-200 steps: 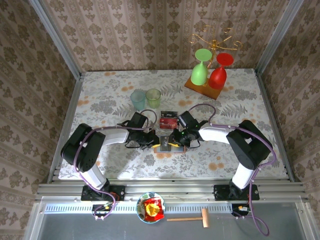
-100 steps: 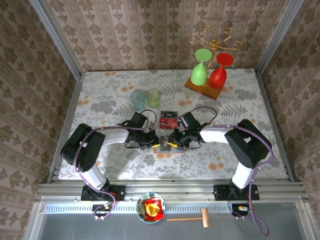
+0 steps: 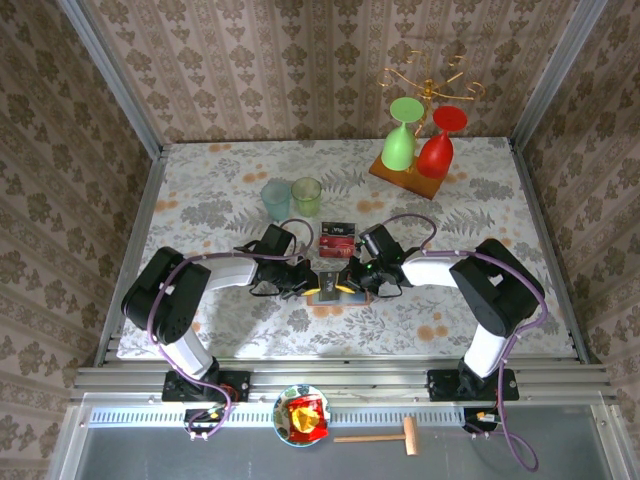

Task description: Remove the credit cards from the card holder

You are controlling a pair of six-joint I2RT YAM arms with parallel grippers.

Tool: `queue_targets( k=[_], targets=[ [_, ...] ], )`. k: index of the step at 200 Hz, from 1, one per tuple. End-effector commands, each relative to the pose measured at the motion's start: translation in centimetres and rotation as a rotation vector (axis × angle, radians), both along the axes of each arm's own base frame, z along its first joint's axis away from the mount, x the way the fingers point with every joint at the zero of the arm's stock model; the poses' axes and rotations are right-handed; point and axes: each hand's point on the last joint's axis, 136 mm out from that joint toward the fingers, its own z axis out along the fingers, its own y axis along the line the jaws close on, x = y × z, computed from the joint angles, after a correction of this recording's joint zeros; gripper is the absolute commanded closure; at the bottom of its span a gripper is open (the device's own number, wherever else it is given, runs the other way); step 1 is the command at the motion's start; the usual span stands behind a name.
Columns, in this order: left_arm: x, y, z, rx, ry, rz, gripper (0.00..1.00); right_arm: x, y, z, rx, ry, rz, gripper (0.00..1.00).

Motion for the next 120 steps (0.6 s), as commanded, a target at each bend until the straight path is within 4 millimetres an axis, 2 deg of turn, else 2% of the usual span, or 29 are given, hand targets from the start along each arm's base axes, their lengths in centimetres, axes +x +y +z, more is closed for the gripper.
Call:
queue_targets(
  k=[1, 120],
  targets=[
    [-0.8, 0.5, -0.5, 0.022, 0.033, -0.006, 0.98, -0.6, -0.9, -0.4, -0.021, 0.017, -0.014, 0.96],
    [-1.0, 0.8, -0.3, 0.028, 0.030, 0.004, 0.98, -0.6, -3.8, 0.5, -0.124, -0.016, -0.006, 0.99]
  ],
)
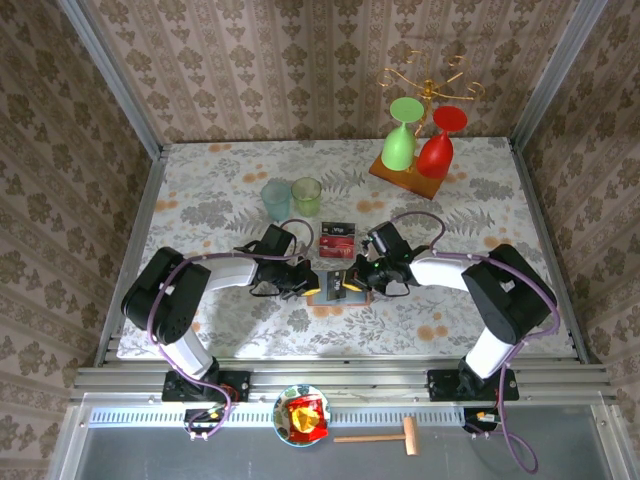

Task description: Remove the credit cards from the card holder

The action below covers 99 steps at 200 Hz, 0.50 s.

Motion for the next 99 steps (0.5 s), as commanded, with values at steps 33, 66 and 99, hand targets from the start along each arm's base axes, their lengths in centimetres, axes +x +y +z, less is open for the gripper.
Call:
queue_targets(
  k=[33, 66, 99],
  targets=[
    [-0.9, 0.7, -0.2, 0.025, 0.027, 0.002, 0.98, -0.7, -2.7, 0.3, -0.159, -0.012, 0.014, 0.99],
    [-0.7, 0.4, 0.1, 0.018, 0.022, 0.003, 0.98, -0.4, -3.4, 1.3, -0.207, -0.042, 0.031, 1.00],
    [-0.4, 0.3, 0.5, 0.011, 0.013, 0.005, 0.97, 0.0, -3.3, 2.5, -0.221, -0.077, 0.061, 1.00]
  ],
)
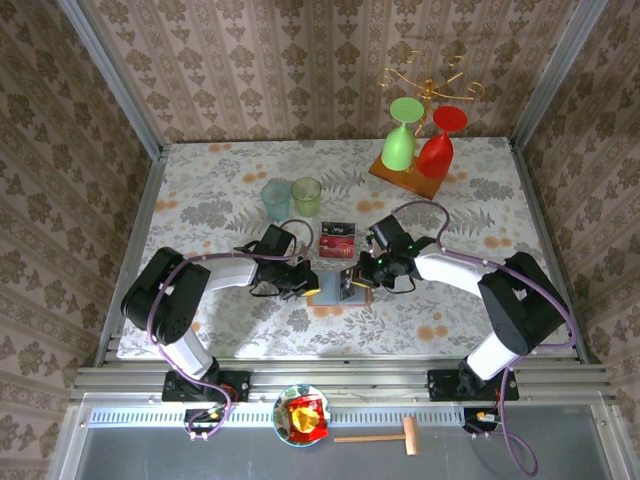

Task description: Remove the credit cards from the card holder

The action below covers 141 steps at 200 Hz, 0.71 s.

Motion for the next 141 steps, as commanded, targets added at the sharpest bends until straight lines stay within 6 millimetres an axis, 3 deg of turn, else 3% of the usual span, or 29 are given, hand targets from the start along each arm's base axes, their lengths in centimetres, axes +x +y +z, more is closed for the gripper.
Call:
queue_targets(
  k=[1, 56, 76, 119, 141],
  targets=[
    [-0.4, 0.3, 0.5, 0.011, 0.011, 0.006, 0.97, 0.0, -1.2, 0.7, -0.074, -0.024, 0.020, 1.00],
    [0.2, -0.1, 1.4, -0.013, -0.014, 0.013, 0.90, 0.1, -1.0, 2.6, -0.121, -0.118, 0.219, 1.00],
    [0.5, -0.2, 1.8, -0.024, -0.027, 0.016, 0.85, 0.3, -0.8, 3.8, -0.156, -0.198, 0.349, 1.00],
    [1.1, -0.5, 2.7, -0.038, -0.049, 0.023, 0.80, 0.3, -2.8, 4.6, -0.376, -0.279, 0.675, 1.00],
    [1.3, -0.3, 3.0, -0.037, -0.057, 0.028, 0.77, -0.3, -2.7, 5.2, -0.393, -0.355, 0.887, 1.00]
  ],
)
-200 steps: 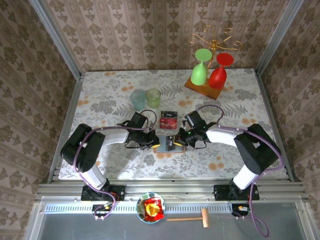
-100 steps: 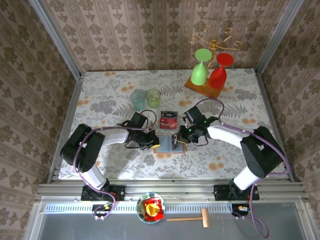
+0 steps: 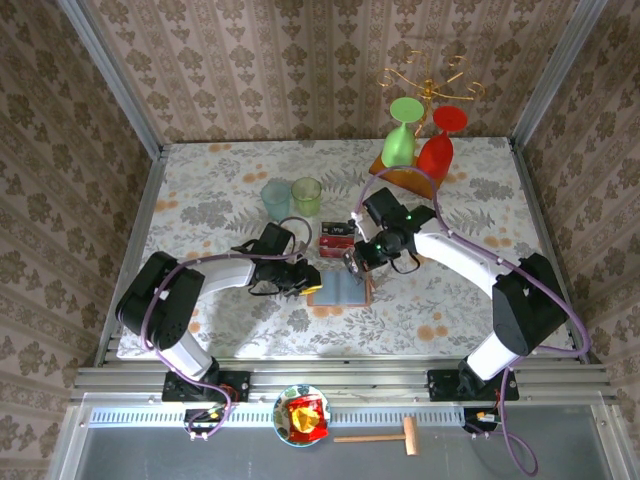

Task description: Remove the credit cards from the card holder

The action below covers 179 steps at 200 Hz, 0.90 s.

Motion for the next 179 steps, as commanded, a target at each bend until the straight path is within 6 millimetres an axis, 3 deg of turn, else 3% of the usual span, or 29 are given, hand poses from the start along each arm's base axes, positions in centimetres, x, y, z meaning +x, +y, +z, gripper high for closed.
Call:
queue_targets(
  k=[1, 28, 58, 131, 179],
  targets=[
    [1.1, -0.2, 1.7, -0.018, -0.038, 0.017, 0.77, -1.9, -1.7, -0.9, -0.165, -0.034, 0.308, 1.00],
    [1.4, 0.0, 2.0, -0.016, -0.044, 0.022, 0.76, -2.0, -1.6, 0.1, -0.201, -0.090, 0.523, 1.00],
    [1.7, 0.4, 2.7, -0.010, -0.058, 0.029, 0.75, -2.0, -1.8, 0.0, -0.252, -0.105, 0.689, 1.00],
    [2.0, 2.6, 3.1, 0.001, -0.072, 0.089, 0.73, -0.1, -0.5, 0.3, -0.264, -0.125, 0.841, 1.00],
    [2.1, 4.0, 3.1, 0.009, -0.074, 0.130, 0.72, 3.2, 0.9, 1.8, -0.263, -0.165, 0.878, 1.00]
  ],
)
